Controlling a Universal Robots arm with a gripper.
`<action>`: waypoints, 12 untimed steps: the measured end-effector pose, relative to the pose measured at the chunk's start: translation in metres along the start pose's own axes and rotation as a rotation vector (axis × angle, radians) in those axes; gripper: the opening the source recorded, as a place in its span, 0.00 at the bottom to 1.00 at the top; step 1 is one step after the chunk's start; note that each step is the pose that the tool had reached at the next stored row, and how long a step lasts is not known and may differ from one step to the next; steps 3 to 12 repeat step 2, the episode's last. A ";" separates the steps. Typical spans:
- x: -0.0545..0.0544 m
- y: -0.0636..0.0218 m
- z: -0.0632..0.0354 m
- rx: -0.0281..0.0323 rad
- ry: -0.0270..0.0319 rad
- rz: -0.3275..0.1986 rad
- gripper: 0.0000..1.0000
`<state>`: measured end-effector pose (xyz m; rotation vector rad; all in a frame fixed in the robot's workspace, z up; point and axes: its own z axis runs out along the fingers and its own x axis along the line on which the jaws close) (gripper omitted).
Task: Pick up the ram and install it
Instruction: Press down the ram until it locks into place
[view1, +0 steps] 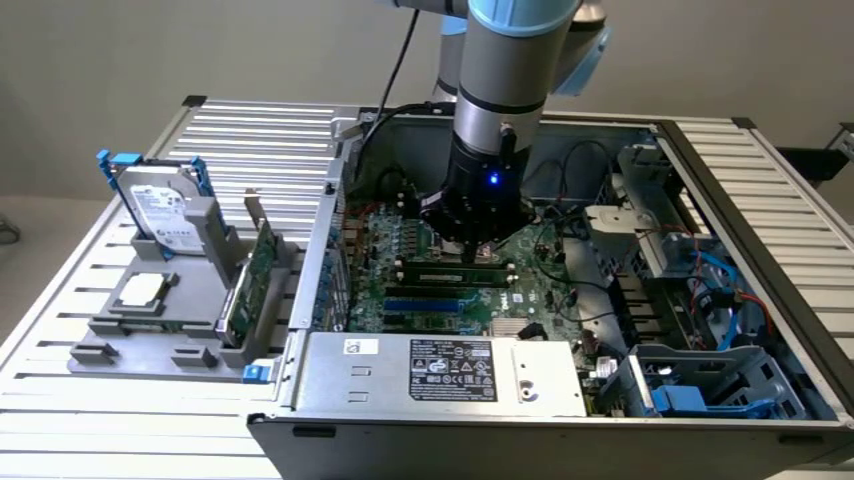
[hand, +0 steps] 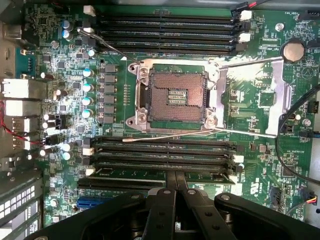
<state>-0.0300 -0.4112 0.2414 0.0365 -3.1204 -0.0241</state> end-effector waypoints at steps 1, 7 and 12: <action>0.000 0.0000 0.0000 -0.0001 0.0000 0.000 0.11; 0.000 0.0000 0.0000 0.0000 0.0000 0.000 0.11; 0.000 0.0000 0.0000 0.0000 0.0000 0.000 0.11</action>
